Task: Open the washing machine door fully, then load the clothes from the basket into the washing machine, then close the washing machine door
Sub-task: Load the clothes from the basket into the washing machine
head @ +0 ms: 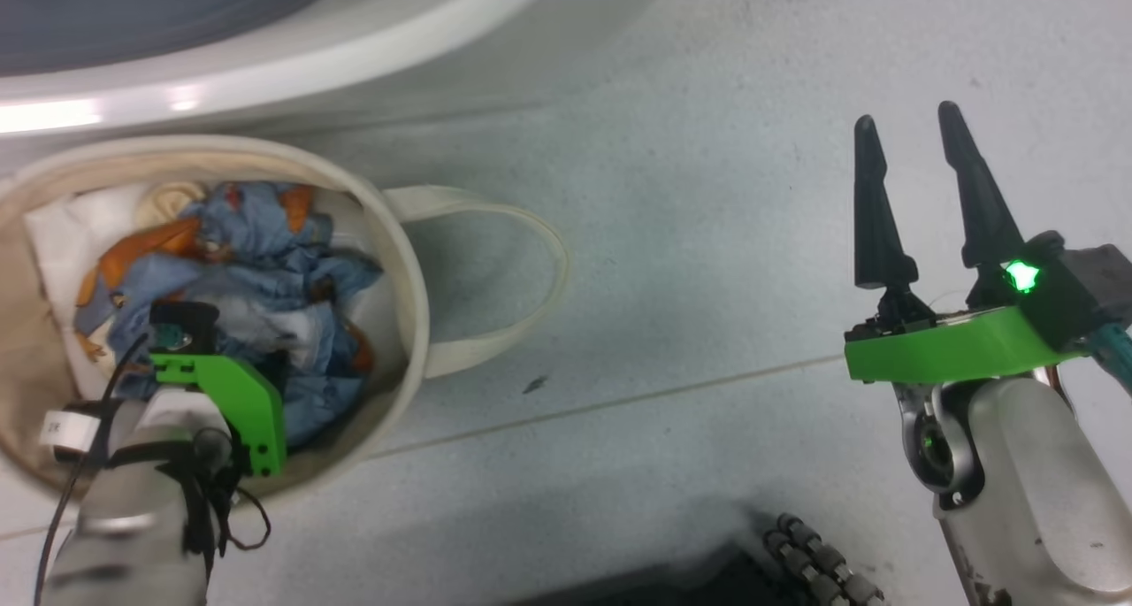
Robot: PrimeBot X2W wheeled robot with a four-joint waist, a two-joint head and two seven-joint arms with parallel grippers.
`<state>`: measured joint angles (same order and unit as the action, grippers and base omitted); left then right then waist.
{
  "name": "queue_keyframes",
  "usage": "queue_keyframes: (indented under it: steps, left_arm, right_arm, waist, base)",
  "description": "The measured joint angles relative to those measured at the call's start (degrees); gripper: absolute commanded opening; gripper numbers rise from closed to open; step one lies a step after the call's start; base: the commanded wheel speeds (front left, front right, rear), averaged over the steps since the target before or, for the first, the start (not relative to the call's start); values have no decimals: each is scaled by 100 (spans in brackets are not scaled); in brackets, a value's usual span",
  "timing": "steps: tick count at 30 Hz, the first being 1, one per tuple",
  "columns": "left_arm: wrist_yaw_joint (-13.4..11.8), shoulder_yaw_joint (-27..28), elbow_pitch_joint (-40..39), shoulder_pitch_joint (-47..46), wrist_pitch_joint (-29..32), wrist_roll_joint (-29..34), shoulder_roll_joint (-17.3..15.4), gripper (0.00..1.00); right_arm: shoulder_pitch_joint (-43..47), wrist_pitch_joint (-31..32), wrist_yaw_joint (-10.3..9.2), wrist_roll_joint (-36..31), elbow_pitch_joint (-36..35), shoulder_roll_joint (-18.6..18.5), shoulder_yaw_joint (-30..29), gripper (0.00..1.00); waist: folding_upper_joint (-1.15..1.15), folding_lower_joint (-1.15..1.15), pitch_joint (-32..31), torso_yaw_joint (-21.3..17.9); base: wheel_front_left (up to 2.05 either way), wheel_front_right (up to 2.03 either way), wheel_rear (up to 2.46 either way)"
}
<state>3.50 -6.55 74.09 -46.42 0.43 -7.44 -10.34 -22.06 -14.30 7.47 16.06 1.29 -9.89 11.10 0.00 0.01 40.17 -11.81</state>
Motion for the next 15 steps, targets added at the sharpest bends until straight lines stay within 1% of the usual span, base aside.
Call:
queue_keyframes:
  steps: [1,4,5,11,15]
  left_arm:
    - [-7,-2,7,-4,2,2,-18,100]
    - [-248,71,23,-116,-227,-74,-67,100]
    - [-286,114,24,-176,-257,-92,-70,100]
    - [-299,192,27,-287,-390,-258,-70,100]
    - [-280,167,26,-289,-246,-282,-67,100]
  right_arm:
    - [0,0,0,0,-24,15,-20,100]
    - [2,0,0,-3,-102,37,-83,100]
    - [2,0,0,-32,-111,37,-100,100]
    - [5,0,0,-86,-147,43,-121,100]
    - [4,0,0,-86,-142,44,-96,100]
  waist:
    - [0,0,55,-30]
    - [0,0,205,-117]
    - [0,0,244,-140]
    - [0,0,287,-187]
    - [0,-1,230,-161]
  base:
    - [0,0,0]
    - [0,0,0]
    - [0,0,0]
    - [0,0,0]
    - [0,0,0]
